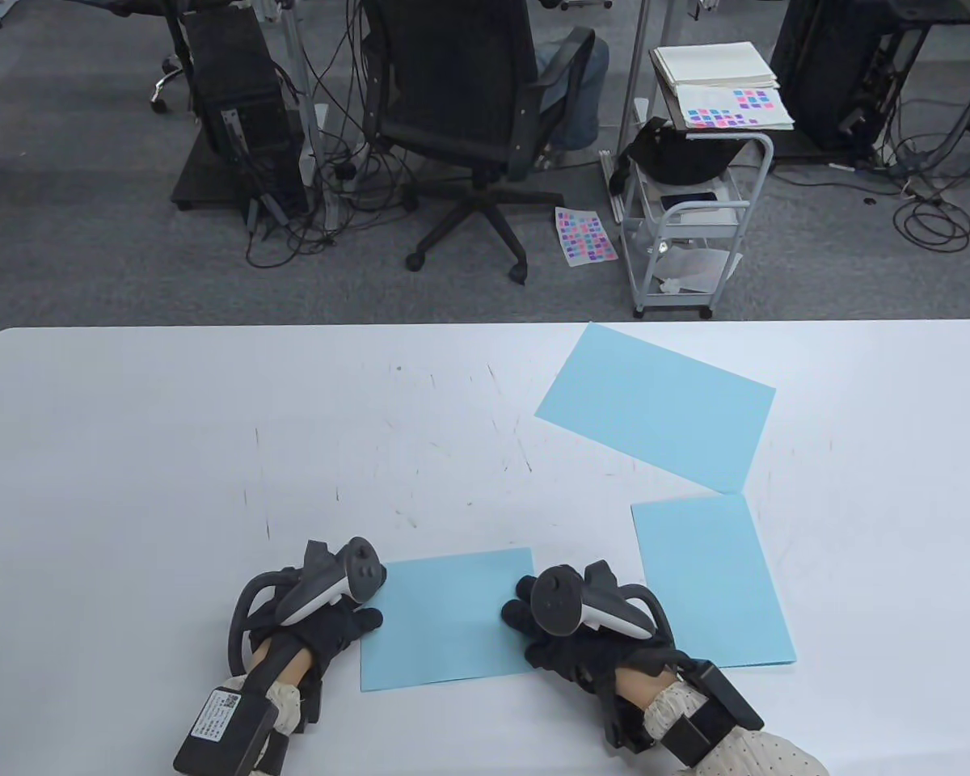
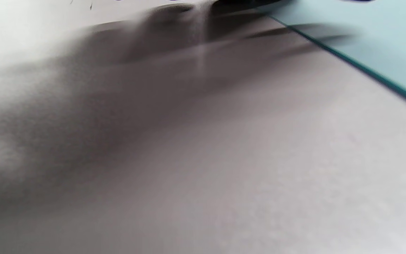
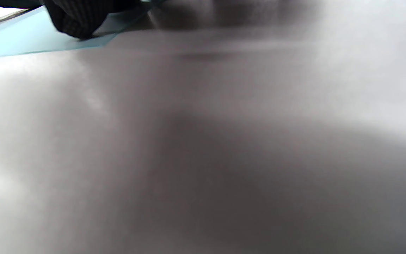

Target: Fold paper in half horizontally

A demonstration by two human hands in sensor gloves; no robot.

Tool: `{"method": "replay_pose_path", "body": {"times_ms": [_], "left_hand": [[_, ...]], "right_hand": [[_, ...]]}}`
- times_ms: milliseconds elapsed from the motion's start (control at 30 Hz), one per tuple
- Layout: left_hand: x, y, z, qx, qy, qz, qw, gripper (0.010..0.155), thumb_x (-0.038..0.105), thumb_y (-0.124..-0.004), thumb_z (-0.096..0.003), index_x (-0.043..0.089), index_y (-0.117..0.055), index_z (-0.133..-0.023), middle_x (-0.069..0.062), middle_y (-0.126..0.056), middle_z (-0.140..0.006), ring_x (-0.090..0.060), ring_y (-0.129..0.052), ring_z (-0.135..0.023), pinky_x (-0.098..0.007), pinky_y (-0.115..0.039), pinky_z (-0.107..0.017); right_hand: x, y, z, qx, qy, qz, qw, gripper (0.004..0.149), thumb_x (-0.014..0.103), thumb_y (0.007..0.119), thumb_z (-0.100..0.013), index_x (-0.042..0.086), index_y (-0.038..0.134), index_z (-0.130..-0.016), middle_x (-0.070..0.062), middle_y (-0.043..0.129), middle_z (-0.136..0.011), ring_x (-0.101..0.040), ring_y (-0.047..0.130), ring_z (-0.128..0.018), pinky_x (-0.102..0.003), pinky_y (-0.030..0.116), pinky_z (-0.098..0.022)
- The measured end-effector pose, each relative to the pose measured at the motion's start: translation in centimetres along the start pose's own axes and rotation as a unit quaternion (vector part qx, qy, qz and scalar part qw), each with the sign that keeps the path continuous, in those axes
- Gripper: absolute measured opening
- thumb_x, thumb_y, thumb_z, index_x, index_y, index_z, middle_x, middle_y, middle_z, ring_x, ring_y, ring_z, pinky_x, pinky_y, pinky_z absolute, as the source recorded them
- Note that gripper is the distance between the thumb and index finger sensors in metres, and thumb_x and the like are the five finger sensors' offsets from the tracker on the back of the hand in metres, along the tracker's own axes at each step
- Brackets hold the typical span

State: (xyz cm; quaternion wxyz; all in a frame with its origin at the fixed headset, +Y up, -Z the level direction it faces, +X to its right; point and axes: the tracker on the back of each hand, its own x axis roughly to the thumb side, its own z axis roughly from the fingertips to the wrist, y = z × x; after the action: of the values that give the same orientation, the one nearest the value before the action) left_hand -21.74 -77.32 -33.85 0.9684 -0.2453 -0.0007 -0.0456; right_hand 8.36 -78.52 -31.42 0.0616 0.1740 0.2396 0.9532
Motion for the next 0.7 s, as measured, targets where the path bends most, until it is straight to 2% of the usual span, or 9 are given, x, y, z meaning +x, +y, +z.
{"method": "replay_pose_path", "body": {"times_ms": [133,333,533,700], "left_hand": [[-0.6,0.5,0.5,0.023,0.001,0.026,0.999,0.069,0.062,-0.063,-0.0351,0.059,-0.04,-0.1,0.028,-0.033,-0.117,-0.013,-0.035,-0.117,-0.05,-0.041,-0.088],[-0.8,2.2,2.3,0.123,0.003,0.036,0.992,0.07,0.063,-0.063,-0.0347,0.061,-0.039,-0.1,0.023,-0.032,-0.119,-0.016,-0.032,-0.118,-0.052,-0.038,-0.088],[-0.8,3.2,3.8,0.213,0.0,0.04,0.976,0.073,0.064,-0.063,-0.0336,0.063,-0.032,-0.1,0.022,-0.019,-0.12,-0.018,-0.016,-0.117,-0.055,-0.03,-0.089],[-0.8,3.3,4.0,0.217,0.0,0.037,0.975,0.075,0.065,-0.063,-0.0332,0.063,-0.03,-0.1,0.021,-0.017,-0.12,-0.019,-0.013,-0.117,-0.056,-0.028,-0.088]], "right_hand": [[0.0,0.0,0.0,-0.001,0.0,-0.002,1.0,0.061,0.048,0.068,-0.047,0.049,0.039,-0.101,0.022,0.022,-0.116,-0.028,0.01,-0.109,-0.064,0.01,-0.074],[0.0,0.0,0.0,-0.001,-0.001,-0.002,1.0,0.061,0.048,0.068,-0.047,0.049,0.039,-0.101,0.022,0.022,-0.116,-0.028,0.01,-0.109,-0.064,0.01,-0.074],[0.1,-0.1,0.0,-0.005,-0.001,0.0,1.0,0.062,0.047,0.069,-0.046,0.048,0.041,-0.101,0.021,0.024,-0.116,-0.029,0.012,-0.109,-0.064,0.01,-0.074],[0.6,-1.2,-0.1,-0.003,-0.004,-0.007,1.0,0.06,0.047,0.069,-0.046,0.044,0.049,-0.103,0.016,0.03,-0.118,-0.03,0.013,-0.109,-0.065,0.011,-0.074]]}}
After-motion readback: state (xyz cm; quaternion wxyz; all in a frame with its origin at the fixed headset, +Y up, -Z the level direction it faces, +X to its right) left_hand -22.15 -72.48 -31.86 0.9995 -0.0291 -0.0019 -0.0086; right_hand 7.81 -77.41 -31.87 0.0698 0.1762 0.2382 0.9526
